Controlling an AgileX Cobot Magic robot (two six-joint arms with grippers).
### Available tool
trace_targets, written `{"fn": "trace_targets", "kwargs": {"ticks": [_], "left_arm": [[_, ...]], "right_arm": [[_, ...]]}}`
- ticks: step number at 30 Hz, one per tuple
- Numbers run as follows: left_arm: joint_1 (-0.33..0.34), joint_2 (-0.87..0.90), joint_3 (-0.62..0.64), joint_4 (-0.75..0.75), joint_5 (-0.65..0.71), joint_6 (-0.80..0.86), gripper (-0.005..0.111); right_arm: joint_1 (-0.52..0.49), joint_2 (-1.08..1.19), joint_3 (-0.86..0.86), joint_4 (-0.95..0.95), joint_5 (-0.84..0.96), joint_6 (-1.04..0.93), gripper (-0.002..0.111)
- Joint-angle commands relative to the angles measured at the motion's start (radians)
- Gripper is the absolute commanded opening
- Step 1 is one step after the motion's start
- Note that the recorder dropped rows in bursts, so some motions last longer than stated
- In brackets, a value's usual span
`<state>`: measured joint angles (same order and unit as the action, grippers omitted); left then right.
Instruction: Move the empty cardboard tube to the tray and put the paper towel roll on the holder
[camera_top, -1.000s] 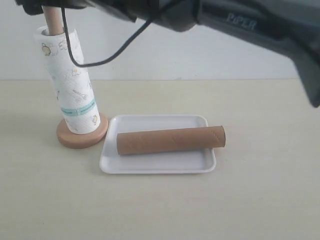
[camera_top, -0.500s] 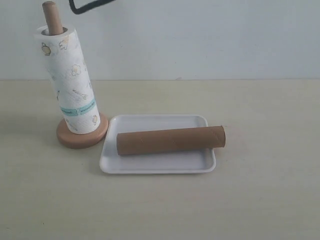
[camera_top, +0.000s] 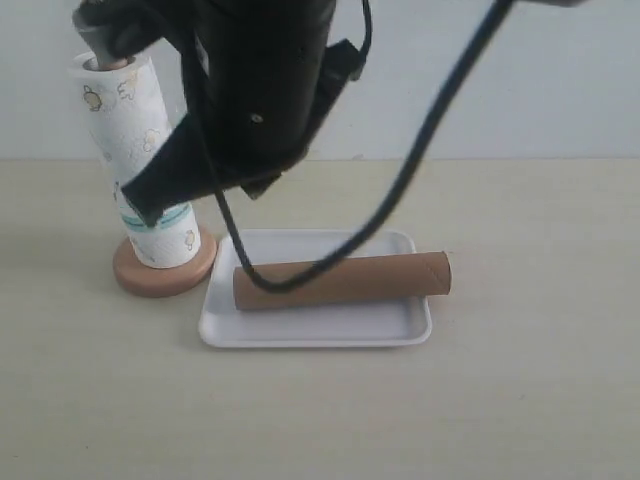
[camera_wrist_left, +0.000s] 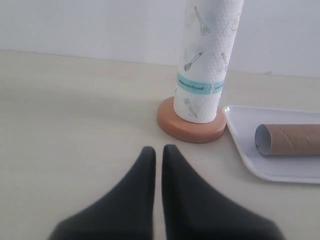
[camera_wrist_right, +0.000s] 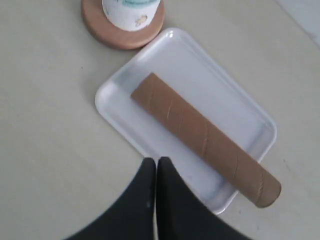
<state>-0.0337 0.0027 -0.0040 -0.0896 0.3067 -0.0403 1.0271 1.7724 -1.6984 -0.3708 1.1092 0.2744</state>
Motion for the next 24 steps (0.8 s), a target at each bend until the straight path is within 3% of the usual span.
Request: {"fn": "trace_targets", "kwargs": {"ticks": [1,7,24], "left_arm": [[0.003,-0.003,0.004,0.001,0.0,0.005,0.004],[0.003,-0.003,0.004,0.001,0.0,0.005,0.004],[0.003,-0.003,0.004,0.001,0.0,0.005,0.004]], "right_arm": [[0.02,-0.107,0.206,0.001,-0.054,0.089,0.0],[0.029,-0.134,0.409,0.027,-0.052,0.147,0.0],[0.029,-0.134,0.411,0.027,-0.082,0.171,0.0]]}}
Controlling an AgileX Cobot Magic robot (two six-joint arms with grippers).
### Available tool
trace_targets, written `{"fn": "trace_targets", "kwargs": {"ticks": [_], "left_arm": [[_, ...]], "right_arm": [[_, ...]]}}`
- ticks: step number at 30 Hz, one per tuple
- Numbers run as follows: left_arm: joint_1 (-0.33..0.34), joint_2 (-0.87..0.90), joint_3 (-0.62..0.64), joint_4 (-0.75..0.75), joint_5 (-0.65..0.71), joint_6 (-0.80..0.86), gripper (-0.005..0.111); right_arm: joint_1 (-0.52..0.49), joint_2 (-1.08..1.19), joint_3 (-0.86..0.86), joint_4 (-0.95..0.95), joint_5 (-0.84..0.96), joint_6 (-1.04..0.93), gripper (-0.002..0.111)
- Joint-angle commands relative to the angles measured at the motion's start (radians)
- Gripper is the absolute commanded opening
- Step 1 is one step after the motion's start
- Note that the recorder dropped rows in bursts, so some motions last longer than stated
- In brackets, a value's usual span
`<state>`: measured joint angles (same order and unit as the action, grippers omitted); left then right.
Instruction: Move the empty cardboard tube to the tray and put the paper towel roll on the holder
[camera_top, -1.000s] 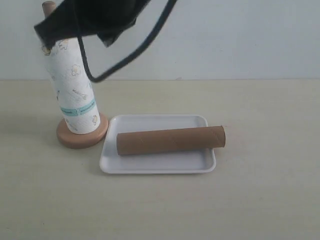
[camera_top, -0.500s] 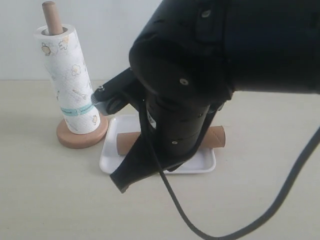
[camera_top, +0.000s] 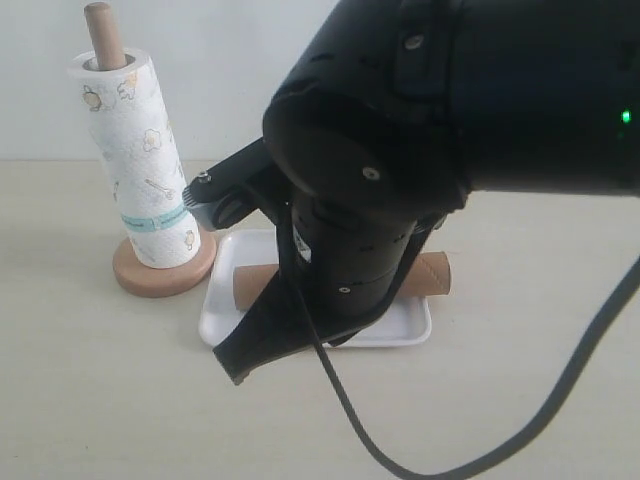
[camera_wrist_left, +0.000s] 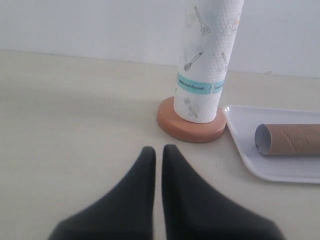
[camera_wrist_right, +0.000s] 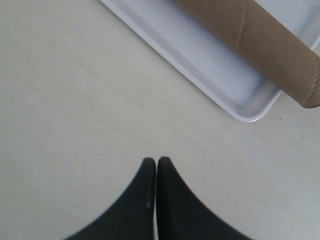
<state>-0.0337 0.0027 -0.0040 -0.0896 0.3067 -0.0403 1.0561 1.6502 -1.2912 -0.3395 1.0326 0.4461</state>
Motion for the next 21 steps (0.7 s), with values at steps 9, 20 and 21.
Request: {"fn": "trace_targets", "kwargs": {"ticks": [9,20,21], "left_arm": [[0.003,-0.003,0.004,0.001,0.0,0.005,0.004],[0.003,-0.003,0.004,0.001,0.0,0.005,0.004],[0.003,-0.003,0.004,0.001,0.0,0.005,0.004]], "right_arm": [[0.0,-0.012,0.003,-0.005,-0.006,0.002,0.0],[0.0,0.019,0.023,-0.006,-0.12,0.0,0.0],[0.0,0.021,0.048,-0.013,-0.148,0.0,0.0]]}}
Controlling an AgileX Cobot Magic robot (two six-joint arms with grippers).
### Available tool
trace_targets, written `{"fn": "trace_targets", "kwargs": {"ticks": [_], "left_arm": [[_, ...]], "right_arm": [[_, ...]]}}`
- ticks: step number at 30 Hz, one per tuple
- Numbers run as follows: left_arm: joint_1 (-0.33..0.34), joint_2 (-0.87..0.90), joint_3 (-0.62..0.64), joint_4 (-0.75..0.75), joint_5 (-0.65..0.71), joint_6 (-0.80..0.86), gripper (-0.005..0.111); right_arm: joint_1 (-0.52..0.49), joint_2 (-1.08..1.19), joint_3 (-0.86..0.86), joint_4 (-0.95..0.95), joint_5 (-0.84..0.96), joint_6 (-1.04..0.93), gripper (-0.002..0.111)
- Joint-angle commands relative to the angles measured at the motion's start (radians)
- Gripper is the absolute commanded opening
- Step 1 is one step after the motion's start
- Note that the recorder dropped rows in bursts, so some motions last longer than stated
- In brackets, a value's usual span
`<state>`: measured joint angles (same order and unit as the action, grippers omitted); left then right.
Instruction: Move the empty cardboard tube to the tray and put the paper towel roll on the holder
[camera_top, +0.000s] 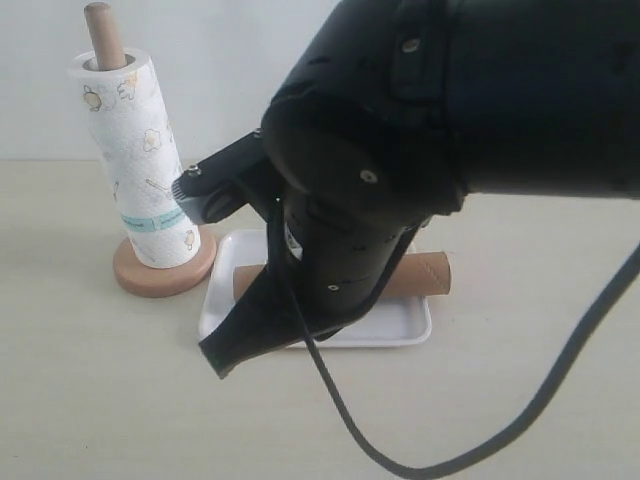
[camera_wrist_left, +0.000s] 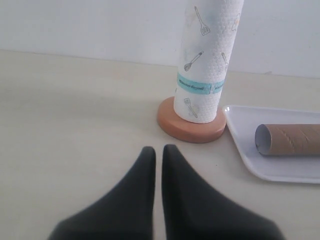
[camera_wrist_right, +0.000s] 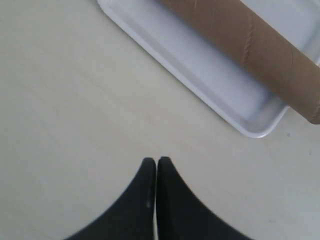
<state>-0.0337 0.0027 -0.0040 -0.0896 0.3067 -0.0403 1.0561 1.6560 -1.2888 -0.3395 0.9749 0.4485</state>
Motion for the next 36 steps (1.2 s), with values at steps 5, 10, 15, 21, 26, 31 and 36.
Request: {"fn": "trace_targets", "kwargs": {"ticks": [5,10,15,21,26,31,36], "left_arm": [[0.003,-0.003,0.004,0.001,0.0,0.005,0.004],[0.003,-0.003,0.004,0.001,0.0,0.005,0.004],[0.003,-0.003,0.004,0.001,0.0,0.005,0.004],[0.003,-0.003,0.004,0.001,0.0,0.005,0.004],[0.003,-0.003,0.004,0.001,0.0,0.005,0.004],[0.003,-0.003,0.004,0.001,0.0,0.005,0.004],[0.003,-0.003,0.004,0.001,0.0,0.005,0.004]], "right_arm": [[0.0,0.028,0.21,-0.054,-0.19,-0.002,0.0],[0.0,0.053,0.423,-0.132,-0.359,-0.002,0.0],[0.0,0.012,0.622,-0.317,-0.619,0.002,0.0],[0.0,-0.154,0.738,-0.358,-0.652,0.104,0.0],[-0.025,-0.347,0.799,-0.414,-0.661,0.144,0.0],[-0.227,-0.558,0.895,-0.404,-0.849,0.155,0.0],[-0.497,-0.783,1.029,-0.383,-1.129,0.274,0.0]]}}
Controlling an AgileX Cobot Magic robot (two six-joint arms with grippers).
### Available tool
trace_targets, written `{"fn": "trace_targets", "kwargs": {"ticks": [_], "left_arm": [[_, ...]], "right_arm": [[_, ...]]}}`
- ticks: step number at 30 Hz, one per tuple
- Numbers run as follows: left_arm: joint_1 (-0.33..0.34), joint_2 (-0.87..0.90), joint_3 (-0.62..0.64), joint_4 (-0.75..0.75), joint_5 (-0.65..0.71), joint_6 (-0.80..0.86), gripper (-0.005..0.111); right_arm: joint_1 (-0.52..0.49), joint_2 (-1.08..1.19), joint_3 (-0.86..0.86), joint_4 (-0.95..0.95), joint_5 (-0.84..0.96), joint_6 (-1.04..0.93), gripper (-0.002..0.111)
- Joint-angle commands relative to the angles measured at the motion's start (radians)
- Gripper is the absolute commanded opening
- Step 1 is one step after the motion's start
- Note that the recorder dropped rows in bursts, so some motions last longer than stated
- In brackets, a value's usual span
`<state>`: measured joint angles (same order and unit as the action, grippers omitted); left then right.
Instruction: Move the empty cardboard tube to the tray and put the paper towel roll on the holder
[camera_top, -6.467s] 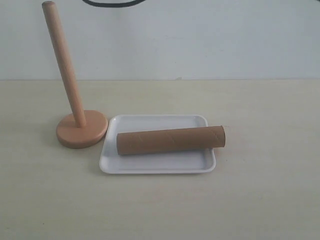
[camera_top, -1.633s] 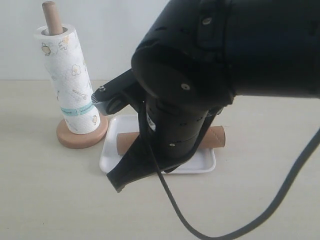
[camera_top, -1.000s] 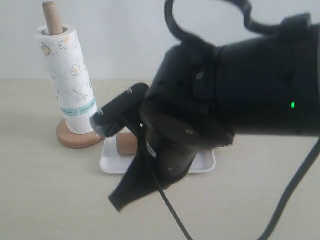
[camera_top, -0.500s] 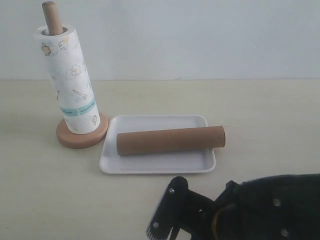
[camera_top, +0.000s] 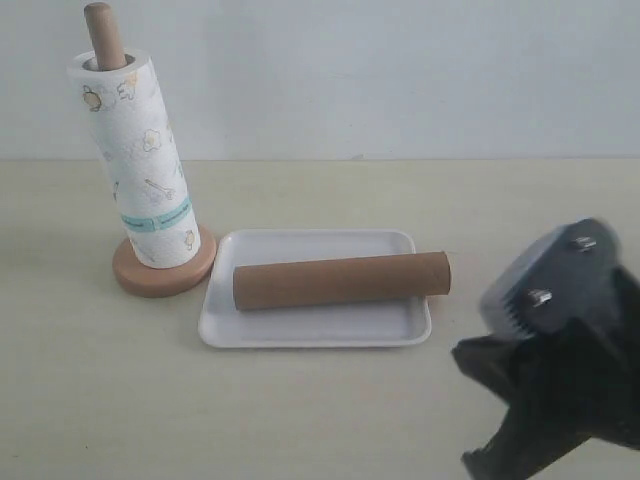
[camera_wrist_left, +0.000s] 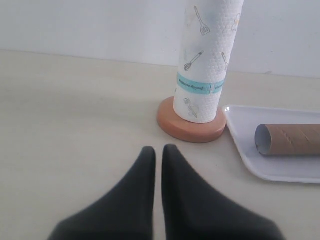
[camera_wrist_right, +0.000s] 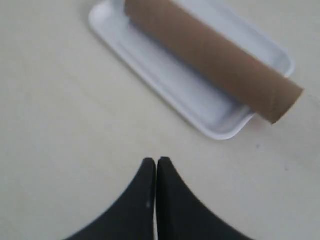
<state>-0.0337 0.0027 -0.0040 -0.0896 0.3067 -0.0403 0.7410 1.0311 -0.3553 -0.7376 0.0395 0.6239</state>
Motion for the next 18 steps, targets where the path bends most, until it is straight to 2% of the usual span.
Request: {"fn": "trace_targets", "kwargs": {"ticks": [1,8,18], "left_arm": [[0.003,-0.003,0.004,0.001,0.0,0.005,0.004],[0.003,-0.003,0.004,0.001,0.0,0.005,0.004],[0.003,-0.003,0.004,0.001,0.0,0.005,0.004]], "right_arm": [[-0.223,-0.208,0.127,0.028,-0.217,0.134,0.0],[-0.413,-0.542,0.352,0.052,-0.223,0.179,0.0],[-0.606,-0.845,0.355,0.058,-0.269,0.267,0.0]]}}
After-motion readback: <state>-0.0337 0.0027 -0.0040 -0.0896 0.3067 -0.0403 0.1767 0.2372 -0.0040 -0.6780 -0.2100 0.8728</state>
